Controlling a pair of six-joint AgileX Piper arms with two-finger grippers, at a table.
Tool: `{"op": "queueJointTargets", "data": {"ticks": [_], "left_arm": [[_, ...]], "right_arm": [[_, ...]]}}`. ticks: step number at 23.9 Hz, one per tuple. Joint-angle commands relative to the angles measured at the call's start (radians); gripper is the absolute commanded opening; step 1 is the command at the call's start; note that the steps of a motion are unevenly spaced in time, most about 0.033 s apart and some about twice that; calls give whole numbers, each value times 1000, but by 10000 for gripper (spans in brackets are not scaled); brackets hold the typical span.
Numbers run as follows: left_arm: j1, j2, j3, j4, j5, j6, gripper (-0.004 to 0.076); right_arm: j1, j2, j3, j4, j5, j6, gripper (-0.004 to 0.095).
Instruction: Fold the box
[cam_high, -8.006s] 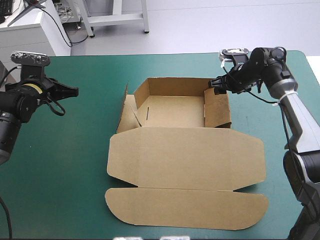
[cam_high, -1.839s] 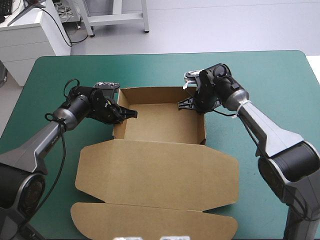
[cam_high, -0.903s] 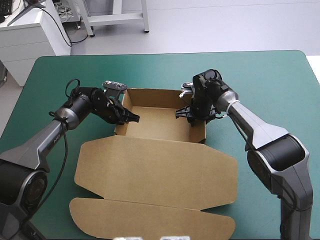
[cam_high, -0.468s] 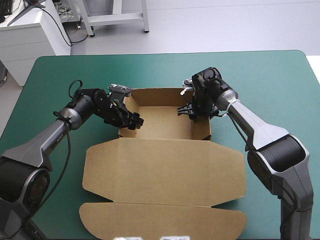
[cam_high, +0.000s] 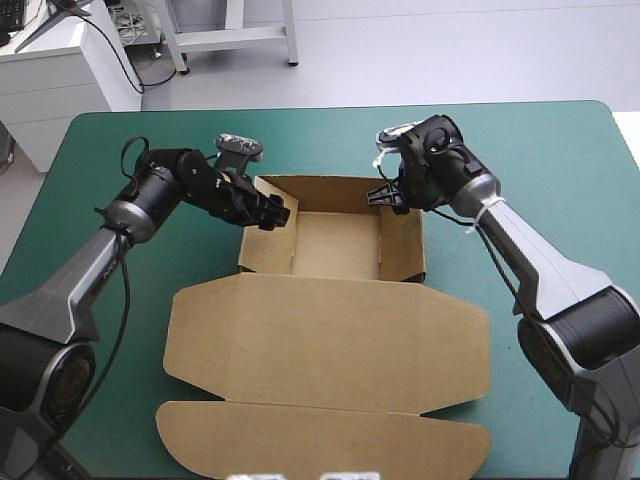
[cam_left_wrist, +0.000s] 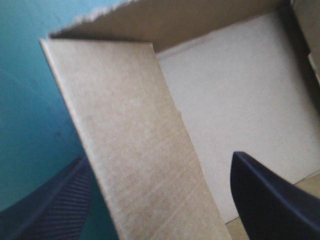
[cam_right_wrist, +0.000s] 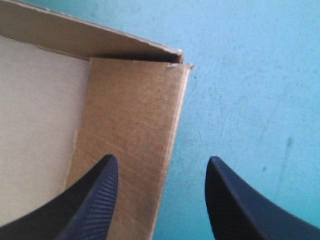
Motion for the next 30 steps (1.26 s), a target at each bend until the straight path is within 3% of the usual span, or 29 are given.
{"op": "queueJointTargets", "data": {"ticks": [1, 8, 10, 14, 15, 18, 20, 24, 30], "left_arm": [[-5, -87, -124, 27, -12, -6, 543], [-5, -167, -333, 74, 22, -13, 452], [-5, -207, -385, 74, 27, -11, 351], [-5, -312, -403, 145, 95, -7, -4], [-5, -334, -401, 193, 222, 13, -8], [-5, -348, -396, 261, 380, 37, -8], [-5, -381, -354, 291, 360, 37, -8], [-5, -450, -292, 239, 343, 37, -8], [-5, -561, -182, 241, 314, 39, -8]], "right_arm": [[2, -121, -87, 4, 14, -82, 496], [2, -251, -169, -59, 14, -176, 496], [2, -297, -169, -73, 14, -166, 496], [2, -326, -163, 2, 14, -160, 496], [2, -316, -158, -3, 14, -127, 496], [-3, -297, -131, -24, 14, -89, 496], [-36, -273, -90, 24, 14, -62, 496], [-112, -199, -17, 238, 14, -61, 496], [-120, -99, -14, 245, 14, -59, 496]]}}
